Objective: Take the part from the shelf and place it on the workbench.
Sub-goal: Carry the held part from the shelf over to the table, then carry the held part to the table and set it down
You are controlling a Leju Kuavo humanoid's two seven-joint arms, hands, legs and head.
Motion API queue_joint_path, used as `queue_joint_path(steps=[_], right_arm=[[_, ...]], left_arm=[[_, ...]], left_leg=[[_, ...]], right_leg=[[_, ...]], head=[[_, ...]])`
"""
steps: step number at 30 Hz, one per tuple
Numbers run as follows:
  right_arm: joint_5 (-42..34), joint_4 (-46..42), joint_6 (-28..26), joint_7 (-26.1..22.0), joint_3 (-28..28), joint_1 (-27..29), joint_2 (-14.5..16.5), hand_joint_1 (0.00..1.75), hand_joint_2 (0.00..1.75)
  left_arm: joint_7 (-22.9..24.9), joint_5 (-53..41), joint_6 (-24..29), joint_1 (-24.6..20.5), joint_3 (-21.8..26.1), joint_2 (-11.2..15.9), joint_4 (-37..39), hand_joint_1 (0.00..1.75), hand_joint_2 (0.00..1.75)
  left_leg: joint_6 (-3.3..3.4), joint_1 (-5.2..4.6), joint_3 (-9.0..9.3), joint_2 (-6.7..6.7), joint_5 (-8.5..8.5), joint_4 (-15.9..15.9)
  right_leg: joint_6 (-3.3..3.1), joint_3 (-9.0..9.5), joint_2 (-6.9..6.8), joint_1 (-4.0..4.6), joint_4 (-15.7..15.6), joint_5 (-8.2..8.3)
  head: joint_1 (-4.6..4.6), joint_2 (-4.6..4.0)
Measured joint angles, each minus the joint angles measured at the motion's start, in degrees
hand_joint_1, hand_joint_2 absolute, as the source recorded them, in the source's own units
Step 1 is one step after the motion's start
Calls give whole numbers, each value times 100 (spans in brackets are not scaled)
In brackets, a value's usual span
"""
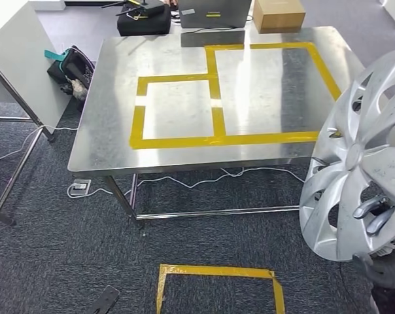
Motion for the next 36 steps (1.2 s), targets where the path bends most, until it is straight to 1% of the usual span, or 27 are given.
queue_joint_path(steps=[1,2,4,5,6,7,9,10,11,12,13,15,16,17,19,20,21,22,23,24,25,26,27,30,32,35,36], right_arm=[[-1,0,-3,-1,0,-5,0,175,175],[0,0,-5,-1,0,-9,0,175,175],[0,3,-6,-1,2,-12,0,175,175],[0,4,-5,-1,3,-9,0,175,175],[0,6,-5,-1,4,-6,0,175,175],[0,7,-5,-1,5,-4,0,175,175],[0,7,-5,-1,7,-4,0,175,175],[-1,7,-5,-1,7,-7,0,175,175],[-1,7,-5,-2,7,-11,0,175,175],[-1,8,-5,-1,9,-13,0,175,175],[-2,9,-5,-1,12,-12,0,175,175],[-1,11,-4,1,21,-14,0,175,175],[-2,11,-2,1,29,-21,0,175,175],[-2,11,-1,0,37,-33,0,175,175],[-2,12,1,-3,49,-47,0,175,175],[-2,15,-1,-3,53,-44,0,175,175],[-1,18,-1,-2,55,-36,0,175,175],[0,21,-2,0,56,-30,0,175,175],[0,22,-2,1,57,-26,0,175,175],[0,23,-3,1,57,-25,0,175,175],[-1,24,-3,-1,59,-27,0,175,175],[-1,26,-3,-2,62,-28,0,175,175],[-1,27,-3,-2,64,-26,0,175,175],[-1,26,-3,1,71,-12,0,175,175],[-2,25,-4,1,72,-20,0,175,175],[3,24,-3,-1,72,-30,0,175,175],[10,24,-4,-1,72,-28,0,175,175]], left_arm=[[0,-1,1,-10,-1,-1,0,0,175],[0,-2,2,-17,-1,-3,0,0,175],[0,-4,3,-13,-2,-9,0,0,175],[1,-5,3,-4,-2,-10,0,0,175],[1,-5,4,3,-2,-10,0,0,175],[1,-6,5,5,-2,-9,0,0,175],[0,-7,9,6,-2,-9,0,0,175],[0,-7,9,3,-2,-9,0,0,175],[0,-7,9,1,-2,-10,0,0,175],[0,-7,9,3,-2,-11,0,0,175],[0,-7,9,5,-2,-13,0,0,175],[1,-7,10,14,-1,-14,0,0,175],[1,-7,11,11,1,-11,0,0,175],[1,-7,13,5,3,-9,0,0,175],[1,-7,15,1,4,-8,0,0,175],[1,-7,15,8,4,-9,0,0,175],[1,-7,14,18,4,-10,0,0,175],[0,-7,14,28,4,-10,0,0,175],[0,-7,14,33,4,-10,0,0,175],[1,-7,14,34,4,-10,0,0,175],[1,-7,14,30,4,-10,0,0,175],[1,-7,14,23,4,-10,0,0,175],[1,-7,14,19,4,-9,0,0,175],[0,-7,14,14,4,-6,0,0,175],[-1,-7,14,-2,3,-9,0,0,175],[-2,-7,10,-1,2,-19,0,0,175],[-2,-7,8,8,2,-18,0,0,175]], left_leg=[[-29,6,-110,6,-65,207],[-58,15,-298,13,-167,524],[-102,33,-798,19,-423,1247],[-111,37,-989,19,-465,1444],[-110,37,-1094,20,-395,1464],[-100,37,-1100,20,-209,1296],[-66,32,-918,24,334,615],[-44,24,-813,28,454,307],[-17,15,-738,30,526,102],[13,7,-702,31,520,9],[48,3,-683,30,476,-13],[111,22,-612,23,519,-43],[141,31,-569,21,504,-51],[167,37,-532,16,489,-57],[206,30,-482,13,430,-57],[213,25,-446,12,393,-57],[214,23,-398,10,351,-56],[211,22,-334,6,304,-56],[203,23,-261,3,254,-56],[186,24,-193,0,202,-58],[163,19,-135,-4,154,-52],[135,14,-103,-7,114,-51],[104,7,-79,-10,90,-50],[24,0,-54,-9,73,-4],[-36,9,-230,5,-7,335],[-103,34,-890,22,-375,1337],[-103,35,-1056,23,-406,1503]], right_leg=[[-32,43,-1,-12,-11,-18],[-57,76,-5,-15,-21,-45],[-89,131,-5,-16,-26,-110],[-91,166,0,-16,-26,-146],[-87,214,5,-16,-26,-186],[-79,272,9,-16,-26,-230],[-44,396,10,-15,-30,-333],[-13,446,12,-11,-31,-380],[24,478,13,-6,-41,-421],[68,502,15,0,-38,-444],[110,544,16,4,-50,-458],[176,565,5,3,-15,-512],[194,500,-1,2,115,-563],[206,352,-7,0,370,-641],[215,-108,-8,4,1099,-868],[221,-329,-8,7,1379,-959],[226,-474,-8,9,1494,-966],[229,-520,-9,9,1409,-850],[227,-471,-10,8,1138,-619],[222,-370,-11,5,764,-330],[205,-272,-12,9,433,-144],[171,-181,-9,17,205,-34],[127,-138,-5,28,92,4],[2,-56,13,21,69,-3],[-54,18,8,-6,54,-35],[-115,70,6,-2,49,-107],[-120,91,11,3,49,-130]], head=[[-11,0],[-18,0],[-29,0],[-32,0],[-31,0],[-32,0],[-30,0],[-33,0],[-34,0],[-38,0],[-39,0],[-29,0],[-12,1],[3,1],[33,1],[38,0],[40,0],[41,0],[43,0],[44,0],[43,0],[42,0],[38,0],[35,0],[19,0],[7,0],[5,0]])
